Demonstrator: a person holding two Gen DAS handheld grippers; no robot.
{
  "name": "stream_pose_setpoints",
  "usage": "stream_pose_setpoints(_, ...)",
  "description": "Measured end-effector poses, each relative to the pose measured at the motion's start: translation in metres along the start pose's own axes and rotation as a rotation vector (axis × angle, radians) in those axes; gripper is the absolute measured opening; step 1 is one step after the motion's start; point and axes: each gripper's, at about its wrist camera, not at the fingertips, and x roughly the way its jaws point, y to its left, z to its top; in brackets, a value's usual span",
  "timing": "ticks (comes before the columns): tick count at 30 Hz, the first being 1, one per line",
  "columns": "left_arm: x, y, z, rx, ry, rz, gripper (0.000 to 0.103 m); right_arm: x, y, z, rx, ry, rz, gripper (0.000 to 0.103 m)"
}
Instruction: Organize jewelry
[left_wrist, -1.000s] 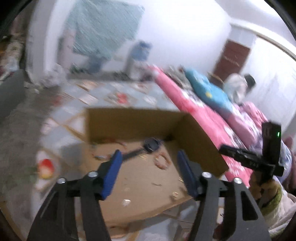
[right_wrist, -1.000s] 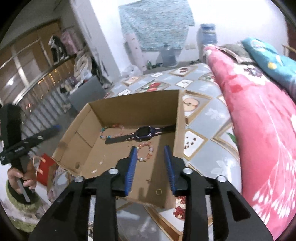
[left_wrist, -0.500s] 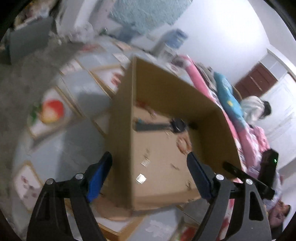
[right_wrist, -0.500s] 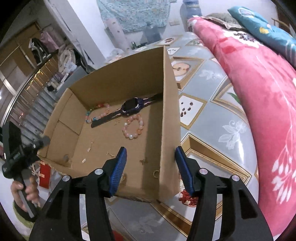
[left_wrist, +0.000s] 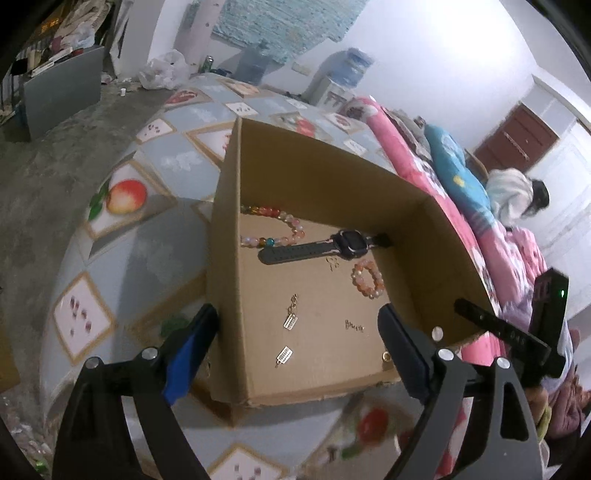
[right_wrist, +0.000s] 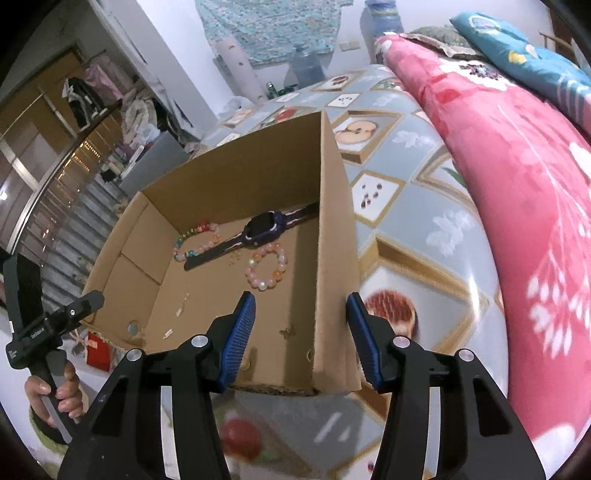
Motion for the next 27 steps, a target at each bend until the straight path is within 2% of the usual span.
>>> stream_pose_setpoints(7,-0.001,0.001,-0.029,0.019,0.027,0.017,0.090,0.001,0.000,-0.029,0.004,0.031,-0.002,0.052)
stream_pose_setpoints(11,-0.005,0.000,-0.036,0.038,-0.010,0.014,0.092,-0.005,-0.003,-0.033,0.016,0.006,0.015,0.052)
stream_pose_setpoints(14,-0.022,-0.005,-0.040,0.065,-0.090,0.028,0.092,-0.021,-0.002,-0.038,0.011,-0.047,0.018,0.061)
stream_pose_setpoints(16,-0.039,-0.009,-0.043,0.087,-0.159,0.043,0.092,-0.037,0.003,-0.041,-0.014,-0.102,-0.038,0.066)
stream_pose_setpoints(18,-0.054,-0.013,-0.047,0.097,-0.217,0.062,0.097,-0.054,0.008,-0.045,-0.042,-0.165,-0.084,0.074)
stream_pose_setpoints(21,-0.083,-0.025,-0.051,0.125,-0.337,0.111,0.097,-0.077,0.020,-0.050,-0.092,-0.257,-0.141,0.081)
stream_pose_setpoints(25,-0.105,-0.043,-0.052,0.160,-0.431,0.187,0.097,-0.102,0.042,-0.057,-0.170,-0.378,-0.184,0.093)
stream_pose_setpoints(27,-0.109,-0.049,-0.052,0.167,-0.449,0.218,0.097,-0.110,0.052,-0.059,-0.204,-0.426,-0.187,0.095)
